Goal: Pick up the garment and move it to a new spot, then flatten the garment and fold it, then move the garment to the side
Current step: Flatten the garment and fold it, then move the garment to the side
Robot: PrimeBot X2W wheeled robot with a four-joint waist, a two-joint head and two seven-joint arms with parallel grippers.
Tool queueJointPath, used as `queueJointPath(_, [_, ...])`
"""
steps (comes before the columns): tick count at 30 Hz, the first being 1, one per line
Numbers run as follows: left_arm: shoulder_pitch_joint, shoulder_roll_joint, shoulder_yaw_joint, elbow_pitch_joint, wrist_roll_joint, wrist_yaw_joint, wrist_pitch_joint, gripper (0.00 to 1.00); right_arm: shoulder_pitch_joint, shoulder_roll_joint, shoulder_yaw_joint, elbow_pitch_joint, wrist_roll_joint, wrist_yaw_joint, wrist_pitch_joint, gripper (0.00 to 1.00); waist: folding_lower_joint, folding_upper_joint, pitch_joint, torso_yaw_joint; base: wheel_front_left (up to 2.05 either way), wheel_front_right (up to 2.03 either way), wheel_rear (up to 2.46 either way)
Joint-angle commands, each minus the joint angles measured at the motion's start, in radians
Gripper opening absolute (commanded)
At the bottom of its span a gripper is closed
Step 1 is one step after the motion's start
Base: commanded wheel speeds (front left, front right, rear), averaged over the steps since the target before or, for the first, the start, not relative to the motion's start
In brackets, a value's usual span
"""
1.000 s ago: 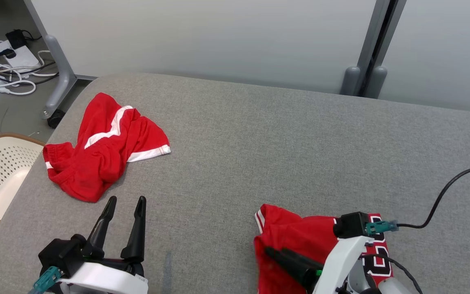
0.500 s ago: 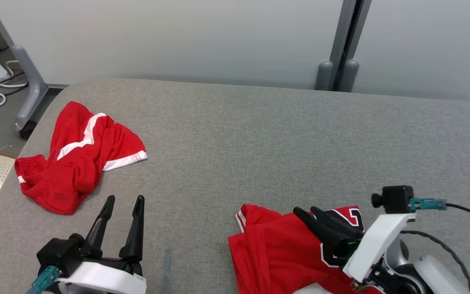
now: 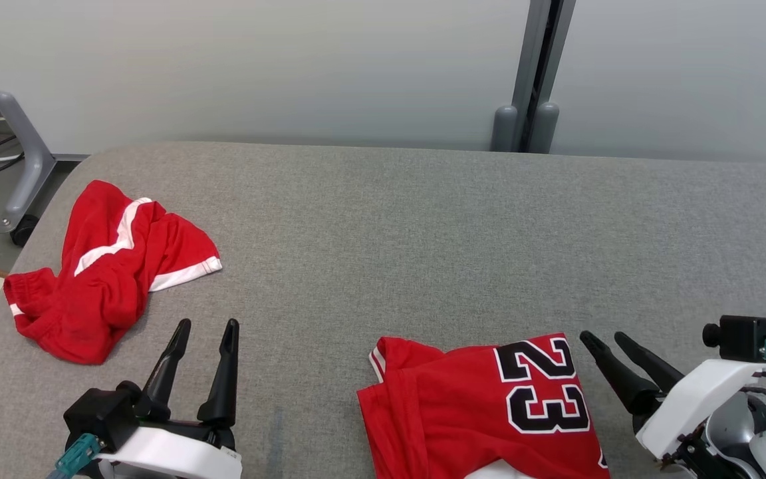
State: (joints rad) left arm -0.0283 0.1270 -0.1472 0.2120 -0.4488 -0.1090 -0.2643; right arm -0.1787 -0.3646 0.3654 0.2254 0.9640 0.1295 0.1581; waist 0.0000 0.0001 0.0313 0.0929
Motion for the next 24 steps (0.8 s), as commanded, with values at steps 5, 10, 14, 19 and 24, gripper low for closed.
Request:
queueJointPath(5, [-0.006, 0.008, -0.003, 0.005, 0.009, -0.006, -0.002, 1.00, 0.016, 0.024, -0.009, 0.060, 0.000, 0.003, 0.039, 1.00, 0.0000, -0.0001, -0.005, 0.000, 0.00, 0.00, 0.00])
queueJointPath(10, [-0.007, 0.011, -0.007, 0.006, 0.008, -0.005, -0.002, 1.00, 0.007, 0.047, -0.009, 0.130, 0.026, 0.003, 0.103, 1.00, 0.0000, -0.0001, -0.003, 0.003, 0.00, 0.00, 0.00])
queueJointPath(14, [-0.011, 0.012, -0.009, 0.006, 0.005, -0.004, -0.002, 1.00, -0.014, 0.061, -0.008, 0.165, 0.063, 0.003, 0.162, 1.00, 0.0000, -0.0001, 0.000, 0.010, 0.00, 0.00, 0.00])
queueJointPath(19, [-0.018, 0.013, -0.011, 0.008, 0.002, -0.002, -0.002, 1.00, -0.030, 0.066, -0.014, 0.197, 0.104, 0.003, 0.225, 1.00, 0.0000, -0.0001, 0.004, 0.021, 0.00, 0.00, 0.00])
queueJointPath(24, [-0.024, 0.011, -0.011, 0.010, -0.002, -0.001, -0.002, 1.00, -0.060, 0.077, -0.025, 0.256, 0.138, 0.003, 0.278, 1.00, 0.0000, -0.0001, 0.012, 0.033, 0.00, 0.00, 0.00])
